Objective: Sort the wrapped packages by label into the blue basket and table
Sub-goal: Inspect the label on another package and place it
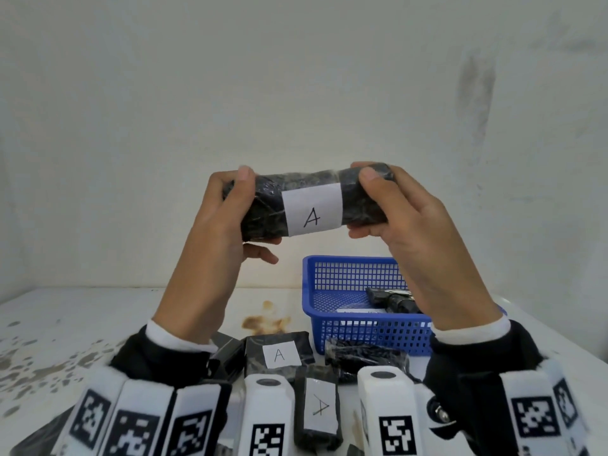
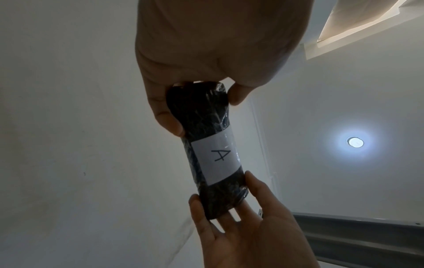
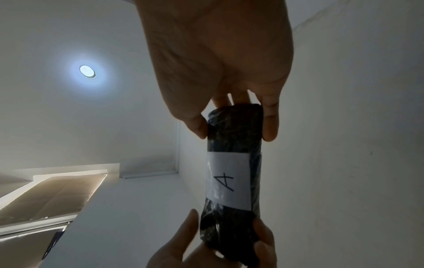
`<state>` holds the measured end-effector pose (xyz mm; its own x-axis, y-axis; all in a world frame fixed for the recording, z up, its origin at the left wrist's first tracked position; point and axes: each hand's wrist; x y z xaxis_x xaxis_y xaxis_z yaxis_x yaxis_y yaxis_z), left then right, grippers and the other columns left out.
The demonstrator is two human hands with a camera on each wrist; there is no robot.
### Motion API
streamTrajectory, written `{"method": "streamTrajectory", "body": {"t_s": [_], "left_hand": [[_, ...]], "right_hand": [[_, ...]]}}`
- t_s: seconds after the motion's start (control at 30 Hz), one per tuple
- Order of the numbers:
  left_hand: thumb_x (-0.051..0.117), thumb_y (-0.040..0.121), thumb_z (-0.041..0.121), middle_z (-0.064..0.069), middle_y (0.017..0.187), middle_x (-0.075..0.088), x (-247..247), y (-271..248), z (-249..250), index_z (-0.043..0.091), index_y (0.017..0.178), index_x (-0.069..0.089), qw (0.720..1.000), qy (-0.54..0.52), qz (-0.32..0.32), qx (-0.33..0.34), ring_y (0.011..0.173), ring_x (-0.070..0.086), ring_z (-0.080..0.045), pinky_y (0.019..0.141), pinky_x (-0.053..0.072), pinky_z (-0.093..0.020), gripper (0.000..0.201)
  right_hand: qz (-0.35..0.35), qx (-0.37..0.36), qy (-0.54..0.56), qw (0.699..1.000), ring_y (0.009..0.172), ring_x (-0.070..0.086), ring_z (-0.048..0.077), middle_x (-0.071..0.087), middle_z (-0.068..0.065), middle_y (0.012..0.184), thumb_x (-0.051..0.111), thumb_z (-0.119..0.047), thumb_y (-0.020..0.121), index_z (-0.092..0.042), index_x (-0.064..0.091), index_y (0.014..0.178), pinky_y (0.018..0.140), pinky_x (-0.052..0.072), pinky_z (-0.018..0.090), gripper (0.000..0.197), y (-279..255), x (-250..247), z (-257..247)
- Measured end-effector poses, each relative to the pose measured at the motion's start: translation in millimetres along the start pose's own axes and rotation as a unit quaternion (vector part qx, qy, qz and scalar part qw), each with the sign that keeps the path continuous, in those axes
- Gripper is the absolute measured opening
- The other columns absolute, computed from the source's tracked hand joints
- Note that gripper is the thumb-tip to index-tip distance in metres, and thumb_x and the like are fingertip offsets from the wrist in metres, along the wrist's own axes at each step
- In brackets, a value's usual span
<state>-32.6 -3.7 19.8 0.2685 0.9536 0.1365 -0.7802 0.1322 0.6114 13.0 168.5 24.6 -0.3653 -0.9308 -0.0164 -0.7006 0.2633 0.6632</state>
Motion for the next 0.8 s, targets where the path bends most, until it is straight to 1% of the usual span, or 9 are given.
{"method": "streamTrajectory", "body": {"t_s": [0.07,0.13,0.2,0.27,0.37,0.43,0.53,0.63,0.8], "left_hand": [[0.041,0.101,0.031,0.006,0.077,0.063,1.2,0.0,-0.3,0.014,0.099,0.051,1.000,-0.007,0.001,0.002,0.067,0.059,-0.022,0.057,0.050,-0.036,0.020],[0.040,0.102,0.031,0.002,0.082,0.061,2.1,0.1,-0.4,0.012,0.099,0.051,1.000,-0.002,0.005,0.001,0.067,0.058,-0.022,0.058,0.051,-0.036,0.022],[0.039,0.102,0.032,0.003,0.082,0.061,1.8,0.2,-0.8,0.014,0.097,0.051,1.000,0.006,0.006,0.000,0.068,0.059,-0.020,0.059,0.052,-0.037,0.022],[0.041,0.102,0.030,0.008,0.076,0.061,2.4,-0.5,-0.5,0.017,0.093,0.052,1.000,0.009,0.005,-0.001,0.067,0.059,-0.018,0.059,0.051,-0.037,0.019],[0.045,0.099,0.037,0.004,0.082,0.061,4.8,-1.4,-0.7,0.022,0.089,0.052,1.000,0.020,0.007,-0.002,0.065,0.060,-0.016,0.060,0.052,-0.036,0.019],[0.049,0.097,0.034,-0.001,0.087,0.061,5.2,-1.3,-1.7,0.024,0.087,0.052,1.000,0.019,0.011,-0.002,0.065,0.060,-0.017,0.058,0.052,-0.034,0.015],[0.057,0.093,0.036,0.001,0.085,0.064,5.4,-1.8,-3.4,0.024,0.088,0.054,1.000,0.026,0.016,-0.005,0.065,0.062,-0.016,0.056,0.052,-0.031,0.014],[0.062,0.089,0.035,0.004,0.082,0.066,6.0,-2.2,-5.1,0.023,0.089,0.054,0.999,0.034,0.022,0.002,0.064,0.063,-0.013,0.055,0.053,-0.027,0.015],[0.067,0.086,0.030,0.004,0.080,0.065,6.2,-2.1,-6.1,0.021,0.089,0.054,0.999,0.041,0.024,0.005,0.064,0.063,-0.014,0.057,0.053,-0.029,0.016]], "right_hand": [[-0.014,0.007,-0.018,1.000,0.085,0.069,0.010,0.073,-0.006,0.100,0.050,-0.035,0.102,-0.027,0.066,0.109,0.073,0.059,0.029,0.019,-0.4,0.4,-0.2],[-0.031,0.023,-0.052,0.998,0.072,0.069,0.016,0.071,-0.004,0.101,0.046,-0.041,0.103,-0.030,0.063,0.110,0.063,0.056,0.032,0.022,-1.7,0.1,-1.1],[-0.031,0.031,-0.072,0.996,0.066,0.065,0.017,0.069,-0.007,0.096,0.043,-0.045,0.103,-0.030,0.063,0.108,0.055,0.048,0.026,0.026,-2.5,-0.3,-1.4],[-0.014,0.024,-0.072,0.997,0.064,0.058,0.016,0.067,-0.005,0.087,0.044,-0.041,0.103,-0.026,0.066,0.100,0.050,0.042,0.018,0.026,-2.3,-1.0,-0.7],[-0.013,0.026,-0.064,0.998,0.067,0.058,0.016,0.066,0.004,0.089,0.046,-0.041,0.102,-0.021,0.066,0.097,0.051,0.041,0.021,0.029,-1.4,-0.7,0.4],[-0.011,0.022,-0.059,0.998,0.068,0.055,0.016,0.065,0.006,0.088,0.049,-0.041,0.100,-0.020,0.065,0.093,0.050,0.041,0.018,0.027,-0.9,0.1,0.9],[-0.006,0.010,-0.046,0.999,0.069,0.052,0.017,0.059,-0.002,0.078,0.054,-0.034,0.098,-0.022,0.062,0.085,0.045,0.038,0.012,0.019,-0.4,1.8,1.0],[-0.001,0.001,-0.058,0.998,0.063,0.052,0.011,0.059,-0.011,0.071,0.060,-0.041,0.093,-0.026,0.063,0.085,0.049,0.038,0.013,0.017,-0.4,3.3,3.1],[0.005,-0.026,-0.079,0.997,0.056,0.053,0.000,0.061,-0.019,0.068,0.069,-0.043,0.088,-0.027,0.062,0.089,0.054,0.042,0.012,0.017,-1.6,5.1,4.4]]}}
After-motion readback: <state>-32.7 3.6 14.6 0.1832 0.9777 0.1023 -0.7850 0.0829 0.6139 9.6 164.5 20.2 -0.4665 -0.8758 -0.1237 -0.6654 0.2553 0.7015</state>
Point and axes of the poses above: each hand's wrist, its own y-axis towards the middle knuckle, its own x-axis out of the palm, z = x × y
